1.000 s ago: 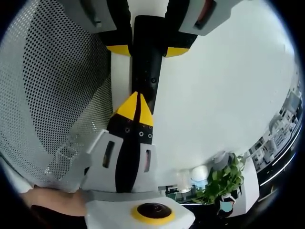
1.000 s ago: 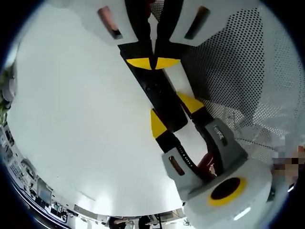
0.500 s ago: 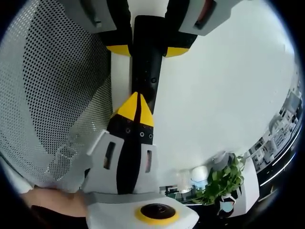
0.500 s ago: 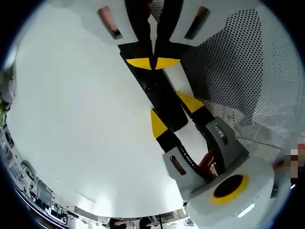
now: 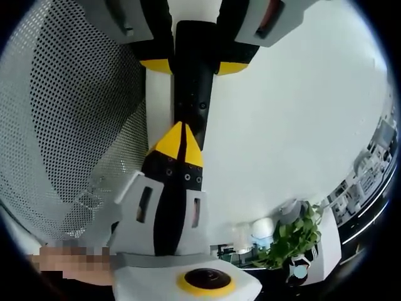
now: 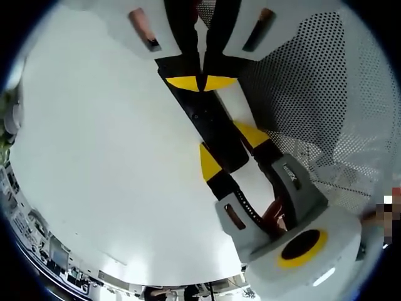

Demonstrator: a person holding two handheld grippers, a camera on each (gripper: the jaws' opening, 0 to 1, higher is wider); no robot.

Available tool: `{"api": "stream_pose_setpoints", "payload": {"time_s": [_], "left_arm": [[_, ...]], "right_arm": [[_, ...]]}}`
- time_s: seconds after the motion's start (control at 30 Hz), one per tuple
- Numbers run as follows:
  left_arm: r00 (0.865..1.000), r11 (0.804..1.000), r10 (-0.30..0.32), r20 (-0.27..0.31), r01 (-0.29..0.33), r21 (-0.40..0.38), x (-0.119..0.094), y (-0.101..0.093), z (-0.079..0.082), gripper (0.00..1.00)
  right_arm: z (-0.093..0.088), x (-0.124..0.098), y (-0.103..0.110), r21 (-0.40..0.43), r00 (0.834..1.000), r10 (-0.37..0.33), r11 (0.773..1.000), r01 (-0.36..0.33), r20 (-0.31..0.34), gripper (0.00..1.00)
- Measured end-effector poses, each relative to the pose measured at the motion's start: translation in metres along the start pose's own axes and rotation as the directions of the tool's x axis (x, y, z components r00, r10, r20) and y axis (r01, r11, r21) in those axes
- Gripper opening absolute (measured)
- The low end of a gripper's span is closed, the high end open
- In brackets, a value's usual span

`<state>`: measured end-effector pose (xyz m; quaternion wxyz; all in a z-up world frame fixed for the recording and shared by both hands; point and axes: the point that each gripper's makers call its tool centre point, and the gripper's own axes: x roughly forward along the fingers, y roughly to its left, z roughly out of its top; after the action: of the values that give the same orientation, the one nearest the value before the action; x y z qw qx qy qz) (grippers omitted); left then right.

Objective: Press the specified remote control buttons in sequence, fully releasing each button before pressing the next.

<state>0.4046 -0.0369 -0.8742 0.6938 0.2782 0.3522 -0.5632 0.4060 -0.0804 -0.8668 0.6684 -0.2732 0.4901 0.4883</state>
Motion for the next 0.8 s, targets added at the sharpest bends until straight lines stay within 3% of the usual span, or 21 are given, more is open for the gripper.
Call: {"api": "stream_pose_setpoints", "payload": {"time_s": [0.8], "left_arm": [[1.0,1.0,-0.005,-0.003,0.005,0.01,0.0004,0.0002,0.0001,0.25]], "right_arm": [[0.0035,0.0002,-0.0068,-0.017,0.999,-0.043,0.999,0.043,0.009,0.0]]}}
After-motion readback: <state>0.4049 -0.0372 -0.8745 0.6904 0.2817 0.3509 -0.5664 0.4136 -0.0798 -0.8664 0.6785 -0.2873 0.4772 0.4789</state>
